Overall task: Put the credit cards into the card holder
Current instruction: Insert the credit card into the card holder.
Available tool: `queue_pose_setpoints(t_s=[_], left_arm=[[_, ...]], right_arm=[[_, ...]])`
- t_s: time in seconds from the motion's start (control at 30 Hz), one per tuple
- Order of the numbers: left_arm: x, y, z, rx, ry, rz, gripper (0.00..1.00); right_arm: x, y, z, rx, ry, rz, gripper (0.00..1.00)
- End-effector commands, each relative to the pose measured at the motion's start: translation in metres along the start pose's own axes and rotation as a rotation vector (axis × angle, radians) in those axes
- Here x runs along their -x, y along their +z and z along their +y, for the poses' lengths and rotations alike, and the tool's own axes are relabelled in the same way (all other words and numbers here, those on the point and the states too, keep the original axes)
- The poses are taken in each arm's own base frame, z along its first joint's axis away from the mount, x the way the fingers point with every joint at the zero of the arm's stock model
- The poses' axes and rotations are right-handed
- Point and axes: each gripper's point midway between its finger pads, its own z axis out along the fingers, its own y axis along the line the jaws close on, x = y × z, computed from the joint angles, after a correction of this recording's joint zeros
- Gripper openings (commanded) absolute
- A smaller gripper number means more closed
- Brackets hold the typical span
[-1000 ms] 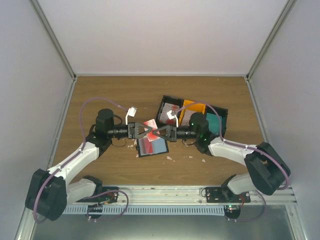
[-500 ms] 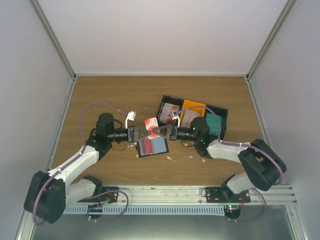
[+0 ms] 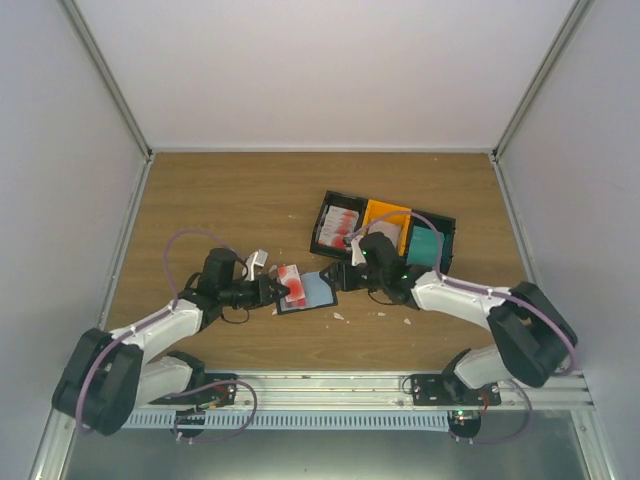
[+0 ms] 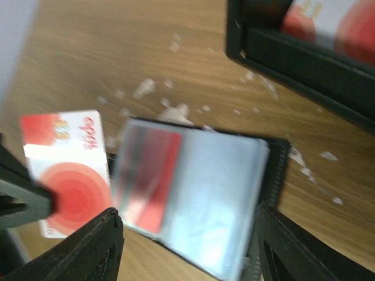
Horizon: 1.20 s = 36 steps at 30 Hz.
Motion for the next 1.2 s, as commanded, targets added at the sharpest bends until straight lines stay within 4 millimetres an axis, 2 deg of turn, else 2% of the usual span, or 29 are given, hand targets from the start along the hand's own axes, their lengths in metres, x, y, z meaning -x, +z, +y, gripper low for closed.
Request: queue_pose_setpoints(t_s=[0.0,0.2,0.47,0.73,0.9,1.17], left_arm=[[0.008,0.010,0.012,0.015,-0.034,-0.034,0.00],[0.002,0.027,0.023,-0.007,-0.076,0.031,0.00],[-0.006,0.038,0.037,-0.022,-0.106,0.051,0.00],[-0.014,0.046,0.051,-0.007,-0.149,0.080,0.00],[-0.023,0.050,0.061,0.001,-0.221,0.114,0.00],[-0.034,0.050,0.066,0.005,-0.302,0.137,0.00]], right_arm=[[-0.033,0.016,-0.037,-0.240,-0.154,0.162,0.63],[-0.048,0.034,-0.056,-0.419,-0.208,0.252,0.63],[-0.062,0.050,-0.059,-0.459,-0.236,0.328,0.55],[-0.070,0.050,-0.061,-0.468,-0.234,0.365,0.47],[-0.073,0.051,-0.061,-0.468,-0.212,0.376,0.38],[-0.076,0.051,-0.063,-0.474,-0.188,0.377,0.34]])
